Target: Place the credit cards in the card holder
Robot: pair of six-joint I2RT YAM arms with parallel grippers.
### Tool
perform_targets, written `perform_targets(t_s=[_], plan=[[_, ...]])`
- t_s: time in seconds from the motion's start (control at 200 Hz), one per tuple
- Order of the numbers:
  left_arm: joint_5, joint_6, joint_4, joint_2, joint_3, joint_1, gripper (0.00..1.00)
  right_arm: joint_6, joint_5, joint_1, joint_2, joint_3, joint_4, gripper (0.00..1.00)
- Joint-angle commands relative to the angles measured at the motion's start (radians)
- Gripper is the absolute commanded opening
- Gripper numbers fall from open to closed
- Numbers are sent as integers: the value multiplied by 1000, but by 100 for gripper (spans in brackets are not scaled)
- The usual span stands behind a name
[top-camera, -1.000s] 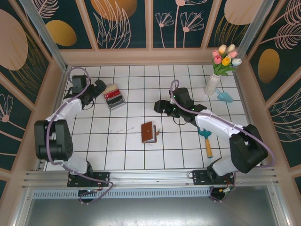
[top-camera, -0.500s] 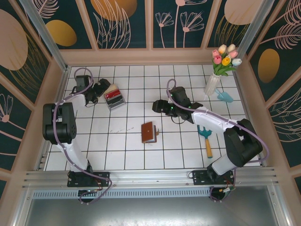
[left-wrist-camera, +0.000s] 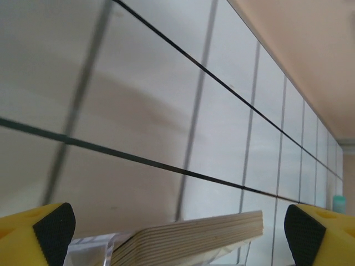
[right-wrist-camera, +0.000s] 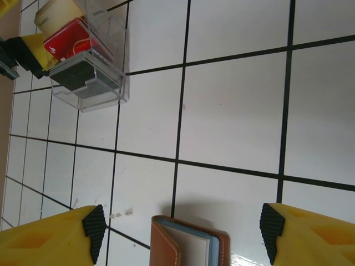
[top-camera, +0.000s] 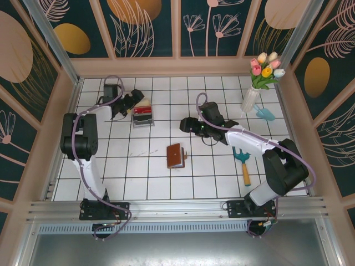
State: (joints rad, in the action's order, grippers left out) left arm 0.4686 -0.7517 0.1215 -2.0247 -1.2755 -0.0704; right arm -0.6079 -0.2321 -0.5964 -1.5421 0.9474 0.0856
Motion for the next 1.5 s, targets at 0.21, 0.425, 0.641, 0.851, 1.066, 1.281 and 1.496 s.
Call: perform_targets(t_s=[0.21,0.425,0.641,0.851,1.066,1.281,1.496], plan=[[53,-55,21,-64,-76,-208,98,-31,47,44,63,-66,-4,76],[37,-179,135,-94,-70,-347,98,-63,51,115,159,-173,-14,76],[25,-233,151,-143,-142,-460,99,-73,3,172,266,-281,-44,76],[-94,-128,3,-22,-160,-465,99,-30,-80,176,270,-277,-69,75],[-293,-150,-43,198,37,-460,99,141,-18,166,180,-135,51,75],[-200,-344,229,375,403,-460,98,231,-104,174,-35,41,70,78],[-139,-418,343,357,481,-480,96,241,-209,188,-233,195,63,78]])
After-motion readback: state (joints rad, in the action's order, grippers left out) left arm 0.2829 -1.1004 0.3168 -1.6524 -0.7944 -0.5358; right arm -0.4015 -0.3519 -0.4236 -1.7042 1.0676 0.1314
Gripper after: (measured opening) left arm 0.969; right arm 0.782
